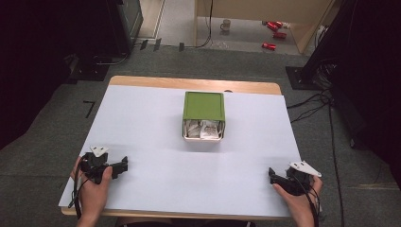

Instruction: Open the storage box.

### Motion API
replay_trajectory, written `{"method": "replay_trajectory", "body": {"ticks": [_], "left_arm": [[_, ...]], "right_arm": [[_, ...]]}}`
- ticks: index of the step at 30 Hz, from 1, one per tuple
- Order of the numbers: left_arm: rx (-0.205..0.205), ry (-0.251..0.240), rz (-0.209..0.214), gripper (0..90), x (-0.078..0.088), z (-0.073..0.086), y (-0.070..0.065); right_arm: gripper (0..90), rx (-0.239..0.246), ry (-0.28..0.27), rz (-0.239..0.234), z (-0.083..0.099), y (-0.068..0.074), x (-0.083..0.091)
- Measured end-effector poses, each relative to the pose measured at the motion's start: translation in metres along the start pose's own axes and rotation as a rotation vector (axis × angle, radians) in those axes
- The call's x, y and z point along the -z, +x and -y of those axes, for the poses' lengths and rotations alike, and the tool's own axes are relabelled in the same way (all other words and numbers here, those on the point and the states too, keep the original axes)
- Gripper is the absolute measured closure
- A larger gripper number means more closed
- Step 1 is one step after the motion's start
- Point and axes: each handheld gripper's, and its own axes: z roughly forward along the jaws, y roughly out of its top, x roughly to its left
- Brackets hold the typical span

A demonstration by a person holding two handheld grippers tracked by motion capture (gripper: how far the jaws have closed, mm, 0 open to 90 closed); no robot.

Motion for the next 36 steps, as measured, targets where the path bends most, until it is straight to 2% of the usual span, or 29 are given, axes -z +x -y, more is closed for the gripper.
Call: {"method": "replay_trajectory", "body": {"ticks": [6,15,22,36], "left_arm": [[0.0,0.0,0.0,0.0,0.0,0.0,0.0],[0.0,-0.001,-0.001,0.0,0.0,0.0,0.0],[0.0,-0.001,-0.001,0.0,0.0,0.0,0.0],[0.0,-0.001,0.0,0.0,0.0,0.0,0.0]], "right_arm": [[14.9,-0.026,0.006,0.015,-0.006,0.005,0.004],[14.9,-0.053,-0.041,0.012,-0.021,0.013,0.017],[14.8,-0.045,-0.067,-0.004,-0.037,0.026,0.026],[14.9,-0.02,-0.094,-0.04,-0.062,0.053,0.028]]}}
